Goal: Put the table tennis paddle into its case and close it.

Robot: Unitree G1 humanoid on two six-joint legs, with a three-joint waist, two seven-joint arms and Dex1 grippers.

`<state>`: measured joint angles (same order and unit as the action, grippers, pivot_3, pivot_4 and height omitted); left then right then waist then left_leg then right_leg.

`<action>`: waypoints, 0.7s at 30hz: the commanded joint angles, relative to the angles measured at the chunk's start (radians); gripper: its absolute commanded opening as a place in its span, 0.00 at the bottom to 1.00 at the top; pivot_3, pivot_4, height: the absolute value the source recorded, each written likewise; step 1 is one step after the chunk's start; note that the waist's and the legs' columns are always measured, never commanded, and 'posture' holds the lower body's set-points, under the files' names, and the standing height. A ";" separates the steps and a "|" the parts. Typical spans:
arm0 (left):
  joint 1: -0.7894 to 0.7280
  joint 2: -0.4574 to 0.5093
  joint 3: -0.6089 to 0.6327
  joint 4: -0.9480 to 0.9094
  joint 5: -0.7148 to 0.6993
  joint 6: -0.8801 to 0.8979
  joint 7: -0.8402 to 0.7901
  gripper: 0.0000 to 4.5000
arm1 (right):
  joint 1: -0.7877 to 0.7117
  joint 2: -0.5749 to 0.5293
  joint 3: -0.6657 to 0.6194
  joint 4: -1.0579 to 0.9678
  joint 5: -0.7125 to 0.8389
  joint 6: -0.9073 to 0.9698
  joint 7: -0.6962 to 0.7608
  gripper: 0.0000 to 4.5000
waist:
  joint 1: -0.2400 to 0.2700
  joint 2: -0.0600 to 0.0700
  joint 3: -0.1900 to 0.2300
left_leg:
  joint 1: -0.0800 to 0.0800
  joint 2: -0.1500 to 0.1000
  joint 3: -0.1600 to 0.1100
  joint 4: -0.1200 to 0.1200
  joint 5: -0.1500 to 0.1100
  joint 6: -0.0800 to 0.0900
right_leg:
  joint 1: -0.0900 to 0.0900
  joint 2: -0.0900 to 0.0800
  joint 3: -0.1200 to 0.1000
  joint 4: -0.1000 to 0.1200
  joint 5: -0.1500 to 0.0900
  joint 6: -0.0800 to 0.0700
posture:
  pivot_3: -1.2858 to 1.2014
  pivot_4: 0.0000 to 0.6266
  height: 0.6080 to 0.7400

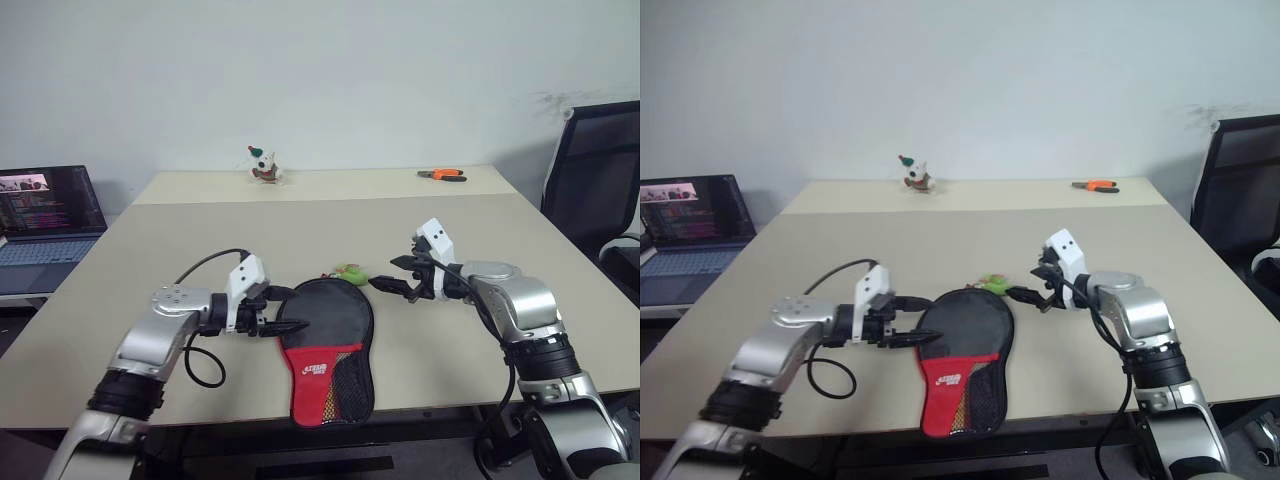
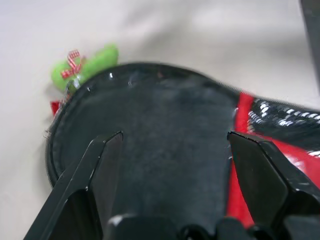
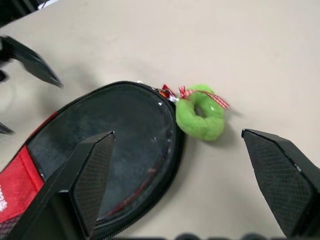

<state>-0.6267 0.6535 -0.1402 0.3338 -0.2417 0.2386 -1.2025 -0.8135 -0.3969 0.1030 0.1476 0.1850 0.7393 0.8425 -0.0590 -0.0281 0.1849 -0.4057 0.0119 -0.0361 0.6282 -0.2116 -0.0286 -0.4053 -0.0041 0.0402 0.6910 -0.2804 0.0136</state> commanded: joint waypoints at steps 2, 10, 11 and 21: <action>-0.072 -0.050 -0.034 0.160 0.065 -0.116 -0.025 0.81 | -0.053 -0.051 0.150 0.148 -0.171 -0.348 0.019 0.99 | 0.002 0.000 0.000 | 0.000 -0.001 0.001 0.000 0.000 0.000 | 0.000 0.000 0.000 -0.001 0.000 0.000 | 0.52 0.24 1.00; -0.110 -0.100 -0.053 0.305 0.125 -0.224 -0.055 0.81 | -0.164 0.003 0.246 0.529 -0.358 -0.737 -0.108 0.99 | 0.001 0.000 0.000 | -0.002 0.000 0.001 0.000 0.000 0.000 | -0.001 0.000 0.000 -0.002 0.000 0.000 | 0.52 0.24 1.00; -0.110 -0.102 -0.053 0.309 0.128 -0.230 -0.058 0.81 | -0.176 0.014 0.247 0.563 -0.370 -0.764 -0.123 0.99 | 0.000 0.000 0.000 | -0.002 0.000 0.001 0.000 0.000 0.000 | -0.001 0.000 0.000 -0.002 0.000 0.000 | 0.52 0.24 1.00; -0.087 -0.099 -0.045 0.288 0.134 -0.231 -0.070 0.81 | -0.283 0.163 0.249 0.858 -0.444 -0.923 -0.258 0.99 | 0.001 0.000 0.000 | -0.001 0.001 0.000 0.000 0.000 0.000 | -0.001 -0.001 0.000 0.000 0.000 0.000 | 0.52 0.24 1.00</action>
<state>-0.7252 0.5472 -0.1882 0.6359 -0.1166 0.0116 -1.2600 -1.0637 -0.2396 0.3556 0.9917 -0.2490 -0.1470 0.6055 -0.0577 -0.0283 0.1850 -0.4072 0.0127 -0.0363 0.6285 -0.2117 -0.0285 -0.4062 -0.0051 0.0403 0.6911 -0.2800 0.0136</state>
